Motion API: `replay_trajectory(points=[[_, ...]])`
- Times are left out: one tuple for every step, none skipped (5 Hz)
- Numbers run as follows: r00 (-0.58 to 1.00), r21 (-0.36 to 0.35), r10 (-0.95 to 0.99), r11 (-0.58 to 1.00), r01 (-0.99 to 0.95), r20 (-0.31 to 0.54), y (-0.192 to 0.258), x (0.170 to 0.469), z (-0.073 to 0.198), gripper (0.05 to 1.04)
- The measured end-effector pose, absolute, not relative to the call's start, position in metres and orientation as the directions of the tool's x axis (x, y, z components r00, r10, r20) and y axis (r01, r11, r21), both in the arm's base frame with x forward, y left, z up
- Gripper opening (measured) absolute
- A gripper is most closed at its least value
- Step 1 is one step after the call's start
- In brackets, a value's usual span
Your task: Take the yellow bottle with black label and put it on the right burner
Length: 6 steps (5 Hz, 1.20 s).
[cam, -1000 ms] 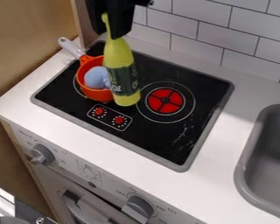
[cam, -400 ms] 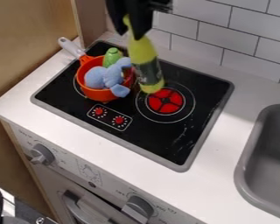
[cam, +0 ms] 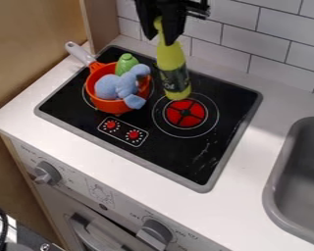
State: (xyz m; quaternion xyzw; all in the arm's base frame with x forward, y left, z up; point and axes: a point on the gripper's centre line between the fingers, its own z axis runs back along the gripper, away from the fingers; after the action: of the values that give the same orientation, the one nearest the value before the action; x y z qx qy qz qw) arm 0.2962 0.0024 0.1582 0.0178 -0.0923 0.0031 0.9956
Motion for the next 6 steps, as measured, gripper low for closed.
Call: replay_trajectory(points=[[0.98, 0.052, 0.011, 0.998, -0.022, 0.201, 0.001, 0.301, 0.152, 0.28], [0.982, 0.071, 0.042, 0.996, -0.055, 0.186, 0.0, 0.304, 0.139, 0.28], [0.98, 0.077, 0.05, 0.995, -0.066, 0.193, 0.0, 0.303, 0.134, 0.28], [0.98, 0.08, 0.056, 0.994, -0.073, 0.191, 0.001, 0.301, 0.129, 0.28], [0.979, 0.078, 0.048, 0.995, -0.065, 0.198, 0.0, 0.301, 0.124, 0.28], [0.989, 0.088, 0.042, 0.995, -0.055, 0.14, 0.002, 0.297, 0.117, 0.337]])
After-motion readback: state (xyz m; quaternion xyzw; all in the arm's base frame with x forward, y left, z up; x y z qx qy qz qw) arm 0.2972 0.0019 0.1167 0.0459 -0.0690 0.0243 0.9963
